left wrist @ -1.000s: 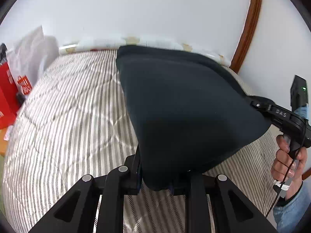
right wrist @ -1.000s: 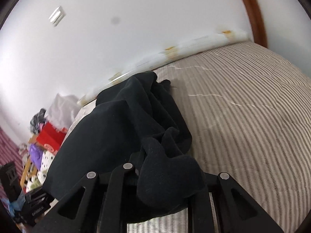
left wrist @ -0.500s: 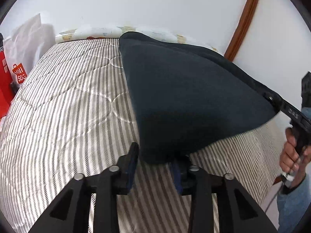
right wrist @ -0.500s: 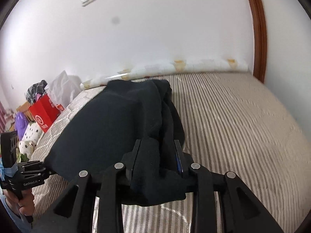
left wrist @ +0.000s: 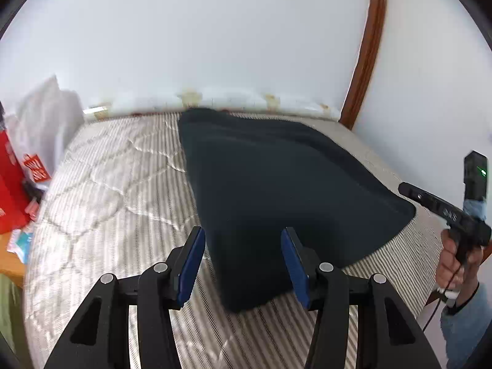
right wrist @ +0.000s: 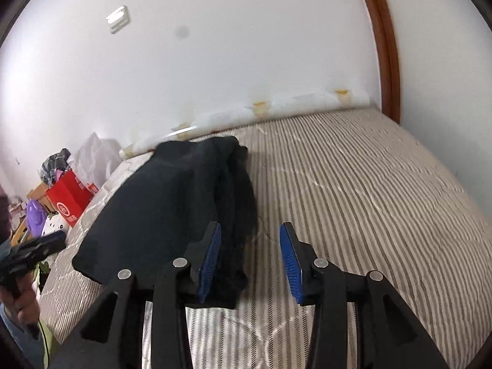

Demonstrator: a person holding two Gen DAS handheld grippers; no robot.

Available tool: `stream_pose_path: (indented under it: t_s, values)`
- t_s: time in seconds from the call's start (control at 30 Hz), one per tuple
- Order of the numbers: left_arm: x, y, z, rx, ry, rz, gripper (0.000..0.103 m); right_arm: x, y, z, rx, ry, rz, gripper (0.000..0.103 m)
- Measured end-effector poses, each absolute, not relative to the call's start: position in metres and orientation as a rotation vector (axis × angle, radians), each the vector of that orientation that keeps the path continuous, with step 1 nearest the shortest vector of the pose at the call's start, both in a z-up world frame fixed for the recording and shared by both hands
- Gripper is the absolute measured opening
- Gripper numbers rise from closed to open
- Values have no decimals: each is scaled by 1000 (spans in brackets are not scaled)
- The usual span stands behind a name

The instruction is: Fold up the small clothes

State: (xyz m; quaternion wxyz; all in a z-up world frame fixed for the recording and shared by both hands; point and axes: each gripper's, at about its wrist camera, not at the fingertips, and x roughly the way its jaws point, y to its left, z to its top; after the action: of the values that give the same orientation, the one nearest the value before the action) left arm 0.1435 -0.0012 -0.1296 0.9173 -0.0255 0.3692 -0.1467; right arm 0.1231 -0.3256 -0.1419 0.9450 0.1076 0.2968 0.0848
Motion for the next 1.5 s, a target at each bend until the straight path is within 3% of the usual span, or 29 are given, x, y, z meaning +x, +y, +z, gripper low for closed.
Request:
stream_pose_path:
  t_s: [0.23, 0.5, 0.7, 0.73, 0.77, 1.03, 1.2, 1.27, 1.33, 1.5]
  values:
    - [155, -10, -171, -5, 852, -276, 54, 144, -304, -170, 67, 722, 93, 37]
    - [167, 8, -148, -47, 841, -272, 53, 171, -294, -135, 21, 692, 126, 38]
    - [193, 17, -147, -73, 860, -255, 54, 240, -280, -143, 151, 814, 222, 38]
    - [196, 18, -150, -79, 866, -260, 56, 250, -278, -149, 172, 842, 236, 31]
    - [200, 19, -152, -80, 870, -262, 59, 259, -276, -154, 177, 870, 248, 8]
    - [208, 20, -151, -81, 854, -288, 61, 258, -309, -155, 236, 853, 216, 3]
    - [215, 24, -146, -96, 830, -294, 61, 256, -319, -139, 194, 828, 173, 10]
    - [221, 23, -145, -96, 833, -287, 61, 271, -320, -132, 218, 837, 197, 32]
    - [226, 24, -145, -98, 837, -281, 61, 286, -315, -130, 223, 838, 218, 44]
    - [238, 24, -148, -106, 856, -293, 60, 335, -296, -142, 235, 921, 233, 46]
